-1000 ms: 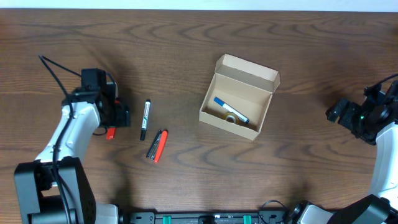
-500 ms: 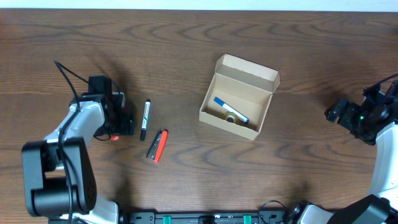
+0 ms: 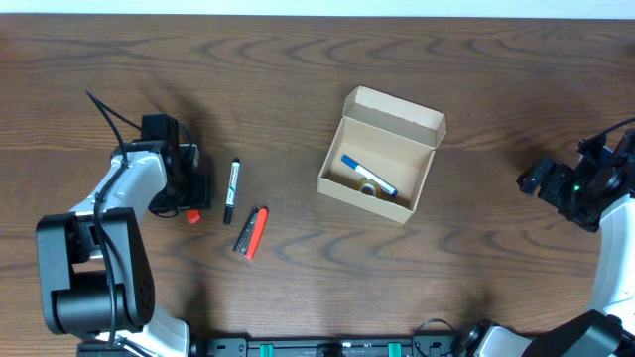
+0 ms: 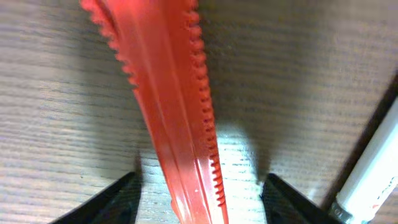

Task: Pack container
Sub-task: 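Lower the left gripper and grasp the red utility knife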

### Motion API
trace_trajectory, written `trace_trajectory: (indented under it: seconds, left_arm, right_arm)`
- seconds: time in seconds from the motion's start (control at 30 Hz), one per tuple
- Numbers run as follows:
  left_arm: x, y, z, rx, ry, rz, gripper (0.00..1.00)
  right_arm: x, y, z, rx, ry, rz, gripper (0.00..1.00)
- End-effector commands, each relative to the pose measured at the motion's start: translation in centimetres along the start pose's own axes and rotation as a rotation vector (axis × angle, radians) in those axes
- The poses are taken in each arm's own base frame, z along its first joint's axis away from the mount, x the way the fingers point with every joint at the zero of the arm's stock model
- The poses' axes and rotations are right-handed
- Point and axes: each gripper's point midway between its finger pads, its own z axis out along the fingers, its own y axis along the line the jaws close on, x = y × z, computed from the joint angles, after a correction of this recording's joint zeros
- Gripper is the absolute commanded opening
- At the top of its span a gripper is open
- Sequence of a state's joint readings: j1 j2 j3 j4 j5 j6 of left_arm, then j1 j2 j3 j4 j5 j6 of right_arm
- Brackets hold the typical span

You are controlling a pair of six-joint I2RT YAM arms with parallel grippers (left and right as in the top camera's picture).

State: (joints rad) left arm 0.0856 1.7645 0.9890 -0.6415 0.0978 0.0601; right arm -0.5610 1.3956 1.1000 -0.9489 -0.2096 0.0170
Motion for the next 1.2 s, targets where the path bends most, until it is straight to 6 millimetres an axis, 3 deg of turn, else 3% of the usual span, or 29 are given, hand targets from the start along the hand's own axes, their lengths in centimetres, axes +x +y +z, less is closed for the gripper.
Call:
trace_trajectory:
  seconds: [0.0, 0.1, 0.2, 0.23, 0.4, 0.6, 0.8, 0.97, 1.17]
  left_arm:
    - [-1.2, 0.5, -0.2, -0.001, -0.027, -0.063, 0.53]
    - [-1.3, 0.6, -0.3, 0.001, -0.029, -0.077, 0.47]
    - [-1.3, 0.5, -0.3, 0.006, -0.030, -0.076, 0.28]
    - [-1.3, 0.5, -0.3, 0.006, -0.030, -0.077, 0.26]
    - [-1.5, 0.5, -0.3, 0.007, -0.037, -0.082, 0.31]
    - [-1.5, 0.5, -0.3, 0.007, -0.038, -0.088, 0.25]
    - [-1.6, 0.5, -0.3, 0.007, -0.042, -0.087, 0.36]
    - [-1.7, 0.5, -0.3, 0.007, -0.045, -0.087, 0.31]
    - [-1.7, 0.5, -0.3, 0.006, -0.045, -0.087, 0.33]
  right_arm:
    - [0.1, 0.2, -0.4, -0.008, -0.009, -0.016, 0.99]
    - [0.1, 0.2, -0.4, -0.008, -0.009, -0.016, 0.99]
    - [0.1, 0.2, -0.4, -0.008, -0.009, -0.017, 0.99]
    - [0.1, 0.2, -0.4, -0.008, -0.009, -0.016, 0.99]
    - [0.0, 0.2, -0.6, -0.008, -0.015, -0.017, 0.99]
    - [-0.2, 0.4, -1.2, -0.009, -0.041, -0.027, 0.99]
    - [-0.4, 0.5, -1.5, -0.009, -0.057, -0.031, 0.99]
    - [-0.4, 0.5, -1.5, -0.009, -0.057, -0.031, 0.99]
    - [-0.4, 0.5, -1.5, -0.009, -0.057, -0.031, 0.99]
